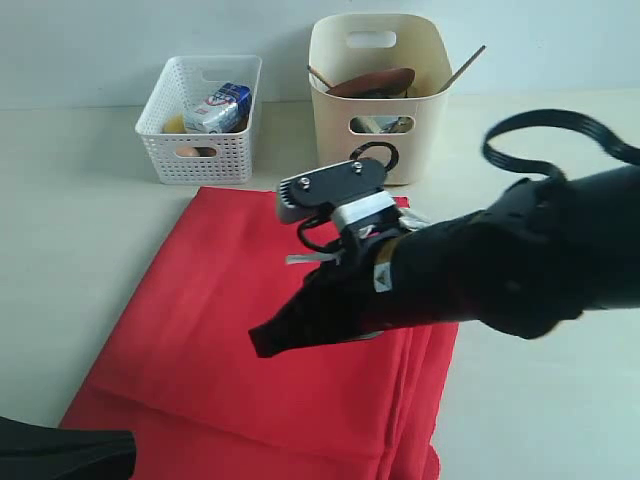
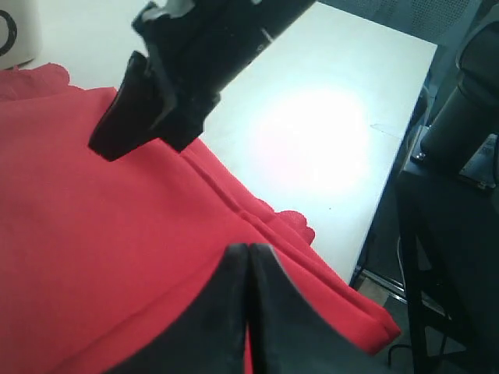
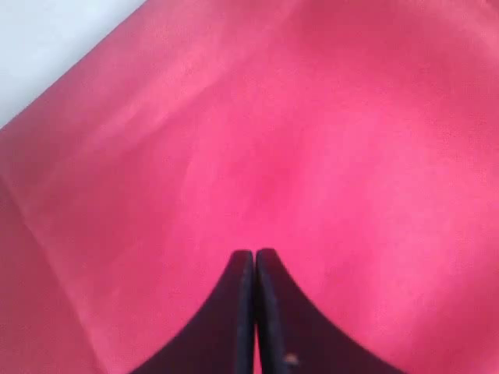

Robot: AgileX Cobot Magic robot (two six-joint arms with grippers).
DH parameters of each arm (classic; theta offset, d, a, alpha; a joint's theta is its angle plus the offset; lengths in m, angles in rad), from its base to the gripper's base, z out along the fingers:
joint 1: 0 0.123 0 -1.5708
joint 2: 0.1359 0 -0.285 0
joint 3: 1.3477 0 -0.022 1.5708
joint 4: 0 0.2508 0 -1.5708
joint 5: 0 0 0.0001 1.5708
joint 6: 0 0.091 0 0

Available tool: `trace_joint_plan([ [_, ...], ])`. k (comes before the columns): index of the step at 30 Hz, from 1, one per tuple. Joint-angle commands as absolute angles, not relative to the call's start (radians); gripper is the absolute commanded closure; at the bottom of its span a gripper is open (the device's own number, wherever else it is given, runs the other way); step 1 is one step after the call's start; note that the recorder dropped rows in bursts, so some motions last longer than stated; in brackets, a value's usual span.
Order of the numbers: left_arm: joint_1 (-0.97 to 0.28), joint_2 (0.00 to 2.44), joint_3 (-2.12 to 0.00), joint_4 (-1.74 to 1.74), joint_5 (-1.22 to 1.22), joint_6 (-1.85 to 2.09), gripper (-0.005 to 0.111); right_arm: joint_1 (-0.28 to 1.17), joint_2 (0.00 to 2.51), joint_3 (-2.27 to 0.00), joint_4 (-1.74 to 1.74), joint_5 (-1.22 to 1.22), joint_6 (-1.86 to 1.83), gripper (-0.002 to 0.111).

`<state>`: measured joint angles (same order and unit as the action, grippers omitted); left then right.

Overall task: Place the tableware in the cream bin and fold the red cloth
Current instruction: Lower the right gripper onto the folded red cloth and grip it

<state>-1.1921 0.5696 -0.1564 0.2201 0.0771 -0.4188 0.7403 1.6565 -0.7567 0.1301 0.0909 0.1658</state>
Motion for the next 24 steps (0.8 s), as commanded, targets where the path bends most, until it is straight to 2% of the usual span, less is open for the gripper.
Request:
trace_joint_plan([
  [1, -1.195, 0.563, -0.152, 0.224, 0.064, -0.422, 0.106, 0.744, 1.767, -0.851, 0.119, 0.209, 0.081, 0.108],
  [13, -1.195, 0.563, -0.149, 0.224, 0.073, -0.424, 0.106, 0.744, 1.892, -0.881, 0.068, 0.384, 0.022, 0.108],
  [19, -1.195, 0.563, -0.149, 0.224, 0.073, -0.424, 0.106, 0.731, 1.888, -0.819, 0.021, 0.386, 0.029, 0.108],
  [24, -1.195, 0.563, -0.149, 0.224, 0.073, -0.426, 0.106, 0.659, 1.888, -0.721, 0.019, 0.341, 0.054, 0.108],
])
